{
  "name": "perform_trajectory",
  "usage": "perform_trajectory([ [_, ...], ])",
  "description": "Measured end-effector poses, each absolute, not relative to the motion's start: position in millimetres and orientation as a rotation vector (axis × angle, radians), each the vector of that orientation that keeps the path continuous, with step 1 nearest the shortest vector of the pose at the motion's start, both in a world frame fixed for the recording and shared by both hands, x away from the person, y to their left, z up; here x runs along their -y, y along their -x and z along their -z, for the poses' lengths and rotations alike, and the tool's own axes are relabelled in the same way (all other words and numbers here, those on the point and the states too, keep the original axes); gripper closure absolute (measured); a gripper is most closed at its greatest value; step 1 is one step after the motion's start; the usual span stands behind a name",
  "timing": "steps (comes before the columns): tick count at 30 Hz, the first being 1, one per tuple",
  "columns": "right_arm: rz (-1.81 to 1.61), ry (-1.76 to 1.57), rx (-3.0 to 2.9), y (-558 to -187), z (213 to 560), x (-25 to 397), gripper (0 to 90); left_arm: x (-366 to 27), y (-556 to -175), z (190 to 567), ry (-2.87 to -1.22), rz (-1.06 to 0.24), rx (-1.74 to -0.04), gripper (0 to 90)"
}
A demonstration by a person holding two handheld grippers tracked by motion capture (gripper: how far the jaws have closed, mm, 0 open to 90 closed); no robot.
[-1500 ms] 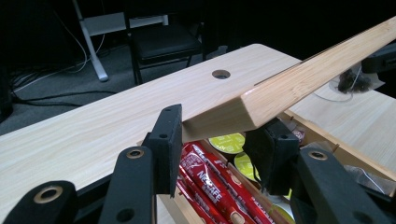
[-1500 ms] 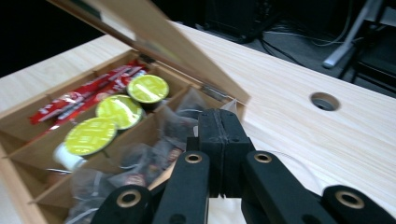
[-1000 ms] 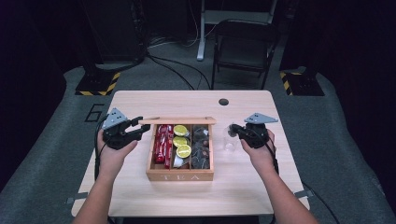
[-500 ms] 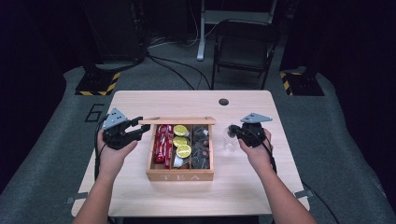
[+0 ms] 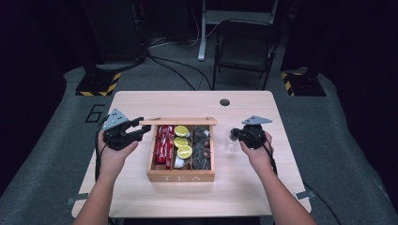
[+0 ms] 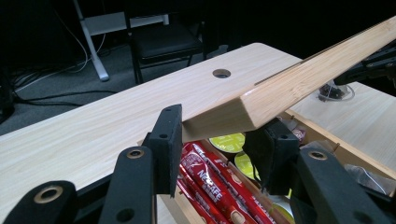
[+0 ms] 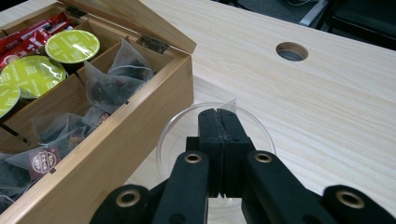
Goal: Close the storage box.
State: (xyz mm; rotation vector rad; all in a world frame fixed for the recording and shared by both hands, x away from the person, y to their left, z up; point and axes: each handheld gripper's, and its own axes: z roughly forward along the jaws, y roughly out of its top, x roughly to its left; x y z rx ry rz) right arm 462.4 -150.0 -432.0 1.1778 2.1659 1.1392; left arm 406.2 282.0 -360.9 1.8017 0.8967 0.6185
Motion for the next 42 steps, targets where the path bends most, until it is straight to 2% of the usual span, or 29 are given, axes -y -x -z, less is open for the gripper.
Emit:
perform_trajectory([
  [7,-1.131,-1.178,-2.168,-463,432,149,84.5,-282,-406,361,-1.804,-0.618,-0.895,56.7],
  [16,-1.149,-1.19,-2.145,-459,428,149,72.9,-282,-405,361,-1.804,-0.621,-0.896,56.7],
  [32,-1.316,-1.012,-2.165,-430,395,116,58.1,-282,-403,363,-1.813,-0.619,-0.898,56.6],
  [42,-1.368,-0.951,-2.192,-421,381,101,55.3,-282,-403,363,-1.811,-0.615,-0.902,56.5],
])
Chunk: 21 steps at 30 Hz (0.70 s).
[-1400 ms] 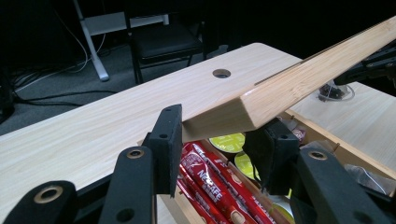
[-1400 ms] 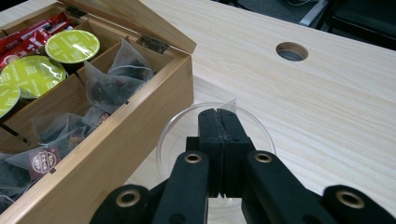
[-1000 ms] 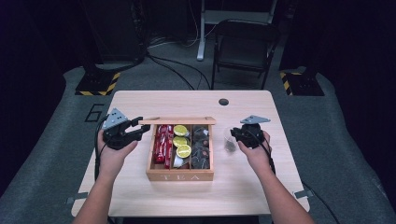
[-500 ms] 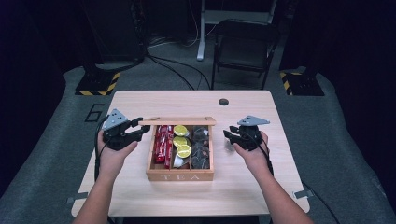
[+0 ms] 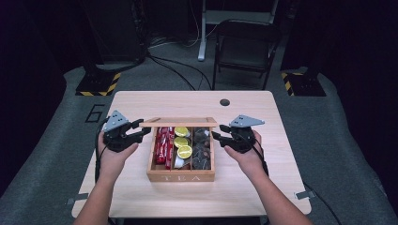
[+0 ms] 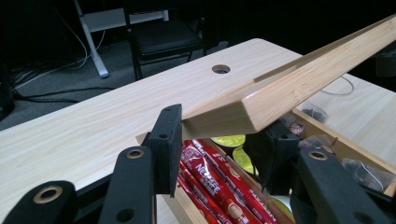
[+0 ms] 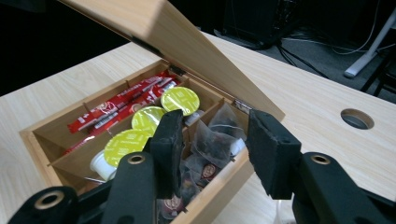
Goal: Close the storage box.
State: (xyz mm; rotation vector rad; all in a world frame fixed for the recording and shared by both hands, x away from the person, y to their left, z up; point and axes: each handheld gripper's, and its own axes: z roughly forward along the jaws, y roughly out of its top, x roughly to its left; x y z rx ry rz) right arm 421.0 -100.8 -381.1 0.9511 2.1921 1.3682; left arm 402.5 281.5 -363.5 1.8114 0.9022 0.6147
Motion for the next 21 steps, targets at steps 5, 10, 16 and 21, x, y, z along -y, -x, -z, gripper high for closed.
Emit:
perform_trajectory([
  [5,-1.377,-0.917,-2.194,-419,374,94,53.2,-282,-402,364,-1.815,-0.613,-0.901,56.4],
  [10,-1.378,-0.895,-2.187,-417,371,91,51.3,-281,-401,365,-1.82,-0.612,-0.902,56.4],
  [16,-1.386,-0.883,-2.172,-415,368,91,51.4,-281,-399,365,-1.824,-0.612,-0.906,56.4],
  [21,-1.392,-0.887,-2.156,-416,365,89,52.1,-281,-399,366,-1.82,-0.604,-0.909,56.2],
])
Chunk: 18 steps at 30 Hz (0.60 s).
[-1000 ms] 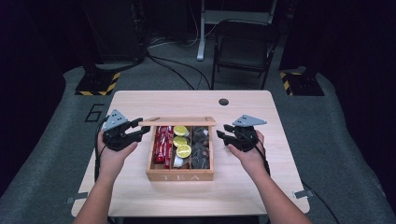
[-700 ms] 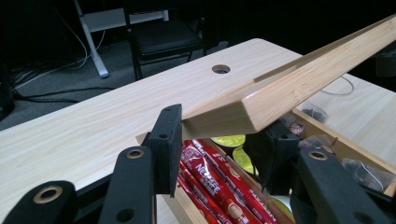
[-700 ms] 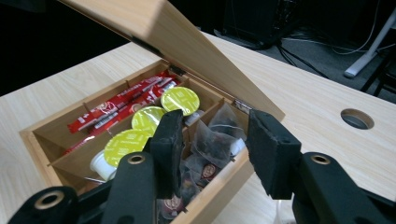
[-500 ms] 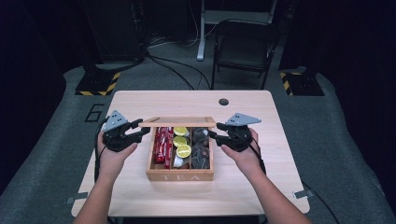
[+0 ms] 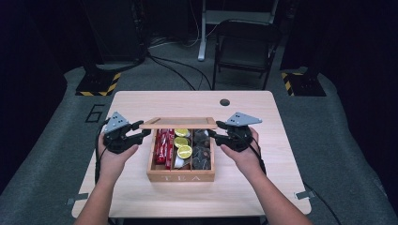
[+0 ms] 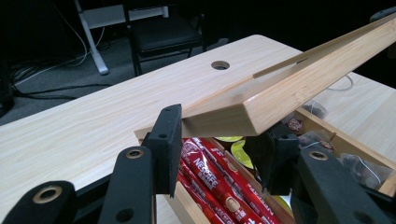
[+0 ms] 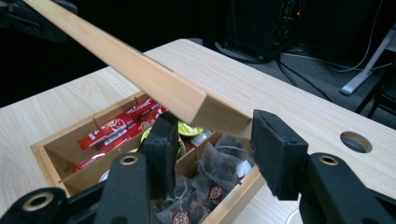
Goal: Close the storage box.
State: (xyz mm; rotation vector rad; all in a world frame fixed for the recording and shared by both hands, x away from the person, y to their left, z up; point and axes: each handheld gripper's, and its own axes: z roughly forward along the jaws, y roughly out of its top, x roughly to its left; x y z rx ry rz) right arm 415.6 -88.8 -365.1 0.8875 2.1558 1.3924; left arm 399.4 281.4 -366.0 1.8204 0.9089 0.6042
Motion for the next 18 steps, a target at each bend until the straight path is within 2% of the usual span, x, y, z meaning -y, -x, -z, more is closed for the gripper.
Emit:
perform_trajectory([
  [18,-1.407,-0.915,-2.157,-417.5,362.6,89.3,54.4,-283.6,-401.0,367.2,-1.814,-0.578,-0.906,54.9],
])
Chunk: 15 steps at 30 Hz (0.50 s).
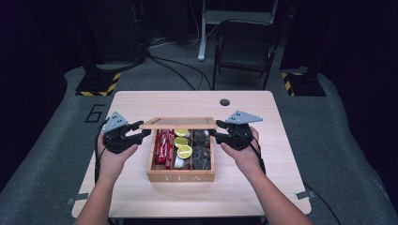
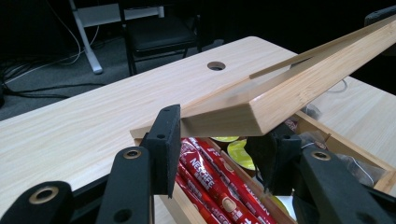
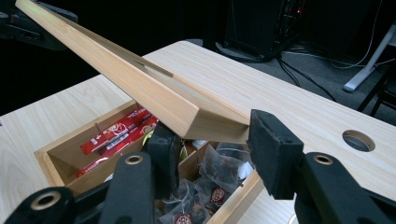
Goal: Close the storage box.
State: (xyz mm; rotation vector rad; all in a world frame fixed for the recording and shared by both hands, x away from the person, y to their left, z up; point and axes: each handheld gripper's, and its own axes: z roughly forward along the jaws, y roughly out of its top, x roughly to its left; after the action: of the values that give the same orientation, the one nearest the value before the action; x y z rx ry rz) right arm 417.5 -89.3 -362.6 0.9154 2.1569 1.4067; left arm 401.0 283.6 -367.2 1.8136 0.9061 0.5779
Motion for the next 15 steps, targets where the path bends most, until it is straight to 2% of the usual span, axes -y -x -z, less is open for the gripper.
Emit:
perform_trajectory([
  [15,-1.417,-0.92,-2.157,-420.1,361.0,90.0,54.3,-286.5,-396.9,364.0,-1.798,-0.592,-0.904,53.3],
])
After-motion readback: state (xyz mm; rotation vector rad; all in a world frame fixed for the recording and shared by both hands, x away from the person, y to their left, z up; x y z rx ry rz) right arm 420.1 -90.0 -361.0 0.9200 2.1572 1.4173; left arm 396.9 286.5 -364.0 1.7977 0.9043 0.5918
